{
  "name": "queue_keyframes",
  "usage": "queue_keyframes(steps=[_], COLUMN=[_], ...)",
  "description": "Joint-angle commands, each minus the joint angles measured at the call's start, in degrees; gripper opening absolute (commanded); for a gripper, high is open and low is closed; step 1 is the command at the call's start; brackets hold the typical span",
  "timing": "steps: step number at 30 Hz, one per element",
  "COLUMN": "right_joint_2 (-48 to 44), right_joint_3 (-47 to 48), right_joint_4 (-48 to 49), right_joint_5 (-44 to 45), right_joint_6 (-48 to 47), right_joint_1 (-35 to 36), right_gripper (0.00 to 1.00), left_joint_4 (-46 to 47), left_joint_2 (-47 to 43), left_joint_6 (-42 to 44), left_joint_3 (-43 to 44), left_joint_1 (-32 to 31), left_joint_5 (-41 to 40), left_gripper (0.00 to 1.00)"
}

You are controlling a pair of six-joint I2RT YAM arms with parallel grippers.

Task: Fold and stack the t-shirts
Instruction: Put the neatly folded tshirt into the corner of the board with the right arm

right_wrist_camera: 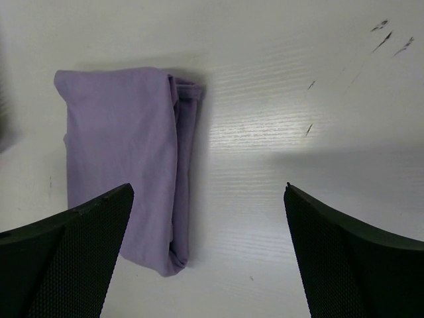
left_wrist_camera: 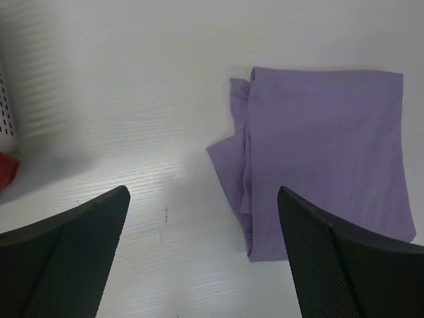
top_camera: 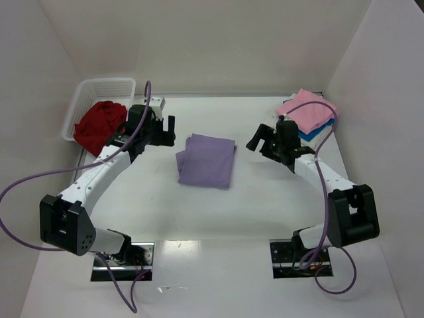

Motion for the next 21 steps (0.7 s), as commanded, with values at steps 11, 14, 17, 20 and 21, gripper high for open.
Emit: queue_keyframes(steps=[11, 14, 17, 20, 21], right_joint_2=[4.58, 5.11, 5.11, 6.78, 7.56], right_joint_3=[0.23, 0.75, -0.03, -0.83, -0.31], right_joint_4=[4.76, 4.06, 5.19, 6.51, 6.52], right_joint_5=[-6.77, -5.37, -5.36, -5.36, -5.36], right_joint_6=[3.30, 3.91, 5.32, 6.38, 6.38], right_joint_1=[0.32, 1.37, 2.51, 3.65, 3.66], right_gripper=[1.00, 1.00, 1.00, 1.00, 1.00], left_joint_4=[1.47, 2.97, 1.83, 0.77, 0.77], left_joint_2=[2.25, 2.77, 5.93, 7.87, 7.88], left_joint_6=[-1.76, -2.55, -2.56, -2.56, -2.56], left_joint_3=[-0.14, -1.45, -0.94, 0.12, 0.12], left_joint_1=[0.10, 0.62, 0.62, 0.62, 1.15], left_joint_5=[6.57, 7.11, 8.51, 8.51, 9.03], left_gripper=[1.00, 1.00, 1.00, 1.00, 1.00])
